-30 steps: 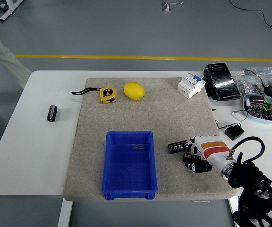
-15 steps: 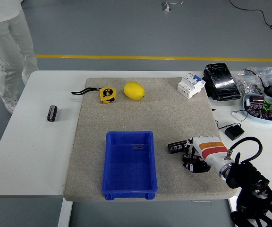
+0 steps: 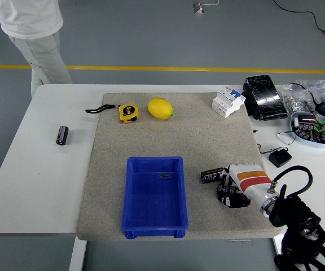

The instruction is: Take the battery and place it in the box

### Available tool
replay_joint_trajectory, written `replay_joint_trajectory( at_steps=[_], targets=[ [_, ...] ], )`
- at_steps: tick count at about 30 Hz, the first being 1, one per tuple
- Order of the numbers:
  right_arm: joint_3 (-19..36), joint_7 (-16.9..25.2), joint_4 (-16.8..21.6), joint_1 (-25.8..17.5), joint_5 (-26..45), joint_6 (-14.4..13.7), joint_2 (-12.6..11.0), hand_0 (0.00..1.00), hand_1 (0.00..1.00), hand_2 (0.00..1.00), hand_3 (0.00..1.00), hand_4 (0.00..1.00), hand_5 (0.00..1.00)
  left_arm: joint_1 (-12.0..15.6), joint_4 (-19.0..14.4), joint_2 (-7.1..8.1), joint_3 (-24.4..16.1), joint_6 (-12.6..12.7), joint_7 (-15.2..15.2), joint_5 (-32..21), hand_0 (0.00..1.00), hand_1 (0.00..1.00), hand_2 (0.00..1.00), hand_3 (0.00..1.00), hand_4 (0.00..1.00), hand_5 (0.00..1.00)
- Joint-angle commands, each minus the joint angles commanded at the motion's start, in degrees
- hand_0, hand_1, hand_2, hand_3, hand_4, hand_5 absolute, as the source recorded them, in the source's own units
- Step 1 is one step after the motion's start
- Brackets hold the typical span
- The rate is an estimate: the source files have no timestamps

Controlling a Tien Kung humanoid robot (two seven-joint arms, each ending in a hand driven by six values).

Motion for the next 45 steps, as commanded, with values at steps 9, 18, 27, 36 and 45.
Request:
replay_joint_trajectory(
  at_steps=[9, 18, 27, 36, 45],
  targets=[
    [-0.2, -0.1, -0.1, 0.0, 0.0, -0.7, -0.1, 0.087, 0.234, 0.41, 0.459, 0.949, 0.145, 0.0, 0.0, -0.03, -0.1, 0.0, 0.1, 0.2, 0.706, 0.684, 0.726, 0.627, 0.65, 0.656],
    [0.1, -0.1, -0.1, 0.2, 0.0, -1.3, -0.2, 0.077, 0.232, 0.405, 0.453, 0.942, 0.127, -0.3, 0.0, -0.01, 0.2, 0.1, -0.1, -0.3, 0.704, 0.685, 0.726, 0.627, 0.65, 0.657],
    [-0.1, 0.1, -0.8, 0.2, 0.0, -1.3, 0.0, 0.072, 0.229, 0.402, 0.453, 0.938, 0.123, -0.4, 0.0, -0.09, 0.4, 0.2, -0.2, -0.6, 0.704, 0.686, 0.726, 0.626, 0.652, 0.659],
    [-0.3, 0.2, -1.5, 0.4, 0.0, -1.9, 0.1, 0.071, 0.229, 0.401, 0.455, 0.927, 0.102, -0.5, 0.0, -0.09, 0.5, 0.2, -0.3, -0.8, 0.704, 0.686, 0.727, 0.627, 0.65, 0.658],
    [-0.6, 0.2, -2.6, 0.6, 0.0, -2.3, 0.1, 0.051, 0.223, 0.395, 0.454, 0.888, 0.09, -0.4, 0.0, -0.13, 0.6, 0.2, -0.3, -0.9, 0.704, 0.687, 0.727, 0.626, 0.65, 0.658]
  ],
)
